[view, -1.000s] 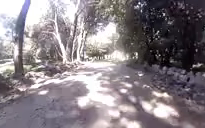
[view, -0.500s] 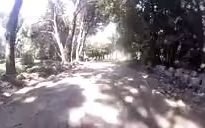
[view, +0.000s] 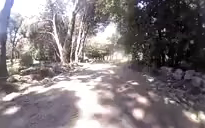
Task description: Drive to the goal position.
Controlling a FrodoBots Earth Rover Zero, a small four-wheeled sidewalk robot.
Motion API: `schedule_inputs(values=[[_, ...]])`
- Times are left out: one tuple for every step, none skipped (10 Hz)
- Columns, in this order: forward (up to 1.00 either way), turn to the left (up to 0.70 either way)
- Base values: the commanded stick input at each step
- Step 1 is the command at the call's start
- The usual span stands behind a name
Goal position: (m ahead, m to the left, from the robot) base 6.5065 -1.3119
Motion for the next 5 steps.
schedule_inputs(values=[[0.85, 0.00], [0.85, 0.00], [0.85, 0.00], [0.85, 0.00], [0.85, 0.00]])
